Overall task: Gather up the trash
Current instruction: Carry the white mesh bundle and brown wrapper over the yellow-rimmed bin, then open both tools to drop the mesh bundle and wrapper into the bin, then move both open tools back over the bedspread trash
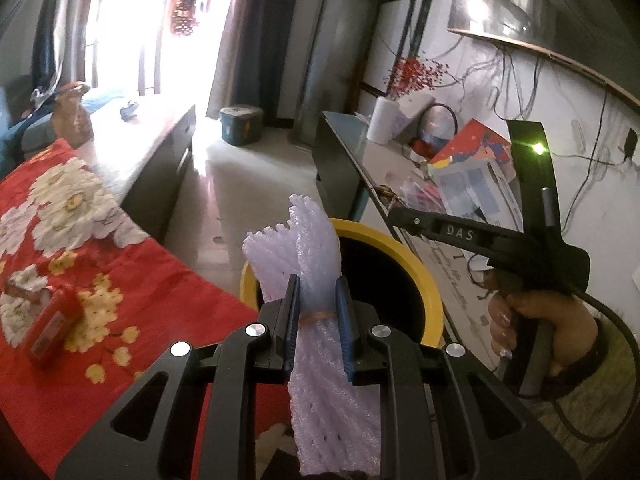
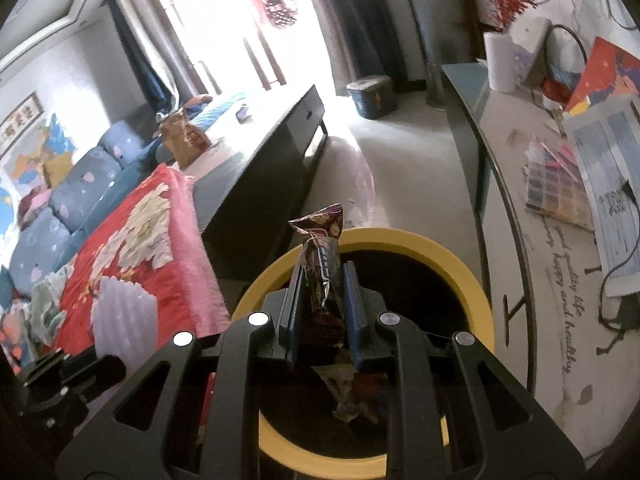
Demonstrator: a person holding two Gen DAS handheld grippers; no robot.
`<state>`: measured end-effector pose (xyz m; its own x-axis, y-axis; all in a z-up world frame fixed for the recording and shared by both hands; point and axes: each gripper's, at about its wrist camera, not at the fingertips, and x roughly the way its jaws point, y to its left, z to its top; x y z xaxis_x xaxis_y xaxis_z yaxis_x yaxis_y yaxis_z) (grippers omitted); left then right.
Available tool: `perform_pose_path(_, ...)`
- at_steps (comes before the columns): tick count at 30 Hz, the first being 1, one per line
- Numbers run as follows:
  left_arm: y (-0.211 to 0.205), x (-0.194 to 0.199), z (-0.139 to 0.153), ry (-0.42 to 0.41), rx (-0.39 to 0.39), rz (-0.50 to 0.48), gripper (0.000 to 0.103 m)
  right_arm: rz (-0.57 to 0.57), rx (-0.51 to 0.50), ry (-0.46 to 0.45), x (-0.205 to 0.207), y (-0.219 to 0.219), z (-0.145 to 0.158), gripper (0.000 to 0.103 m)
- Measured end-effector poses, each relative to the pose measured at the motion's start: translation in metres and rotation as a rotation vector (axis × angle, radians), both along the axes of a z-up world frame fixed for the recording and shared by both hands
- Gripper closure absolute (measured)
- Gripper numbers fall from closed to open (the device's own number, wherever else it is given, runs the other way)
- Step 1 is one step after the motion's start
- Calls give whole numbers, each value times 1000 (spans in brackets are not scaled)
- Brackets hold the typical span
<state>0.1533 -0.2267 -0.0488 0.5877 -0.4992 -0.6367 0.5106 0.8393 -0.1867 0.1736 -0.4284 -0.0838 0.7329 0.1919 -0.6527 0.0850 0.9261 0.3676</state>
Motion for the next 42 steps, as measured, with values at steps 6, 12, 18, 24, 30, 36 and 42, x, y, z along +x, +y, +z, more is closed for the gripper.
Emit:
perform_pose_path(6, -21, 10, -20, 15, 21, -43, 86, -33, 20, 20, 0, -15, -10, 88)
perform_pose_path(12, -36, 22, -36, 31, 24, -74, 84, -51, 41, 44, 3, -23, -20, 88)
perform_pose_path(18, -36, 42, -56, 78, 14, -57, 36, -86, 64, 52, 2, -31, -25, 54)
perform_pose_path(24, -25, 41, -50, 54, -24, -61, 14, -100, 61, 44, 3, -32, -24, 44)
perform_pose_path(30, -2, 38, -32, 0, -24, 24, 10, -78, 43, 13, 1, -21, -14, 37)
perform_pose_path(36, 30, 41, -19, -29, -18, 127, 10, -38, 35, -11, 1, -5, -4, 36)
perform_pose_path(42, 60, 40, -7, -53, -19, 205, 10, 14, 23, -32, 0, 20, 7, 35)
